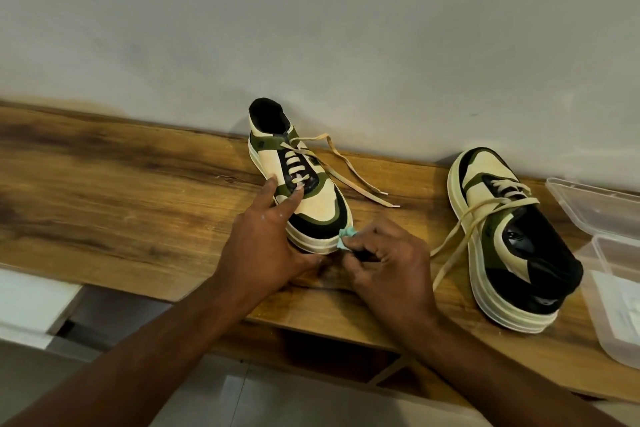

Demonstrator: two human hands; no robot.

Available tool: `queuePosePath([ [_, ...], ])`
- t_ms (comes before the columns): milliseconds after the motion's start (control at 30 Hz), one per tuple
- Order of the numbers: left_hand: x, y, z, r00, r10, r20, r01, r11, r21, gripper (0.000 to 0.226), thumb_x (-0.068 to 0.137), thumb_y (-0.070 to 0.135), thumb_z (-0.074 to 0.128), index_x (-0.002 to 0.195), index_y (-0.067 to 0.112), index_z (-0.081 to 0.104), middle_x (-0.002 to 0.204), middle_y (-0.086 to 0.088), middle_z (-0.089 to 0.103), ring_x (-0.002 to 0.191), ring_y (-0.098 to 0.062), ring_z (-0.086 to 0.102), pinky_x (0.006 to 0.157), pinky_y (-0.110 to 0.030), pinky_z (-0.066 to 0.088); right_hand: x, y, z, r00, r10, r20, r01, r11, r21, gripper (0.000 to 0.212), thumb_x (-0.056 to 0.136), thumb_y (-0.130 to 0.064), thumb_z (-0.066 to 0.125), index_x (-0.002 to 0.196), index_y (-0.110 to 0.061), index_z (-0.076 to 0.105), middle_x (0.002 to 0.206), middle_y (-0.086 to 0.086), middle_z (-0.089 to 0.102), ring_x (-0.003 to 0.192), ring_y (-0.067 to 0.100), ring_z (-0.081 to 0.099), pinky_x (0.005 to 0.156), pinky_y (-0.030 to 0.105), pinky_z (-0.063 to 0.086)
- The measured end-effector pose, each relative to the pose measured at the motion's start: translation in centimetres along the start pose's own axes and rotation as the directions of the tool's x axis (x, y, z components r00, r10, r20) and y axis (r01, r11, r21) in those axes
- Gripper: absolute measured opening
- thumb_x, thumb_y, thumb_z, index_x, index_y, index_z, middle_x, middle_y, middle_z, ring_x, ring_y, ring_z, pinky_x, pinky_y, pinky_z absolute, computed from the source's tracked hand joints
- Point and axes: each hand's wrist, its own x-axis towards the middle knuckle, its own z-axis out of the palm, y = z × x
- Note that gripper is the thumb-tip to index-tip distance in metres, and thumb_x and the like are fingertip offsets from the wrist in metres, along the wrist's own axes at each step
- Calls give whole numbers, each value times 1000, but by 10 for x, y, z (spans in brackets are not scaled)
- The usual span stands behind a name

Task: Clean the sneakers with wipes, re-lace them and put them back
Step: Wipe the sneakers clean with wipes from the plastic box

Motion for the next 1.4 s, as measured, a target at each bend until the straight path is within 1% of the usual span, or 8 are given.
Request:
queuePosePath([
  [133, 2, 2, -2, 1000, -9, 25, 8, 1000, 21, 116, 59, 66, 93, 158, 32, 43, 172, -9, 25, 152, -27, 39, 121, -40, 33, -3, -1, 3, 998, -65, 25, 67, 996, -65, 23, 79, -3, 86, 100, -12, 82, 98, -3, 72, 85, 3, 66, 77, 13, 57],
  [333, 2, 8, -7, 999, -17, 31, 16, 999, 28, 105, 63, 59, 93, 154, 29, 51, 169, -13, 31, 150, -30, 43, 120, -42, 36, -8, -12, 6, 971, -196, 133, 211, 971, -111, 17, 81, -4, 84, 96, -11, 80, 95, 0, 70, 85, 8, 65, 77, 21, 59],
  [567, 5, 10, -12, 999, -47, 11, 47, 999, 21, 109, 49, 78, 87, 139, 21, 67, 160, -17, 45, 141, -30, 54, 117, -46, 41, 23, -3, -7, 973, 229, 6, -228, 971, -74, 22, 77, -11, 87, 84, -29, 77, 83, -19, 68, 78, -1, 63, 70, 19, 56],
  [867, 7, 4, -10, 998, -29, 49, 26, 998, 49, 95, 64, 67, 88, 144, 22, 63, 164, -17, 39, 147, -33, 46, 120, -48, 37, -1, -22, 8, 972, -139, 191, 173, 969, -176, 13, 81, -8, 80, 90, -16, 75, 96, -3, 66, 81, 7, 60, 67, 25, 58],
  [1000, 7, 1, -8, 999, -25, 21, 23, 997, 73, 103, 58, 81, 82, 142, 24, 65, 164, -15, 40, 146, -29, 48, 119, -46, 40, 14, -12, -2, 994, 79, 76, -70, 991, -115, 22, 77, -6, 84, 84, -24, 74, 90, -17, 62, 83, -2, 58, 71, 8, 48],
  [1100, 7, -2, -5, 1000, 2, 30, -4, 997, 76, 108, 53, 84, 81, 141, 24, 66, 165, -13, 39, 147, -27, 47, 120, -45, 40, 24, -3, -6, 974, 226, 36, -225, 974, -26, 26, 75, -5, 86, 80, -28, 75, 83, -22, 66, 83, -3, 64, 67, 8, 49],
  [1233, 5, -9, -5, 997, 15, 75, -15, 1000, 9, 117, 48, 82, 84, 147, 26, 60, 170, -9, 29, 152, -26, 39, 122, -50, 38, 16, -6, -8, 976, 192, 102, -197, 980, 32, 22, 76, -8, 87, 84, -26, 77, 87, -17, 71, 83, 1, 68, 70, 21, 59],
  [1400, 0, -15, -3, 990, 68, 121, -61, 996, -65, 120, 47, 78, 76, 152, 24, 54, 173, -7, 23, 154, -29, 36, 120, -53, 41, 0, -24, 4, 974, 24, 227, -49, 993, 104, 23, 74, -2, 87, 86, -21, 80, 92, -14, 73, 87, 1, 69, 75, 18, 59],
])
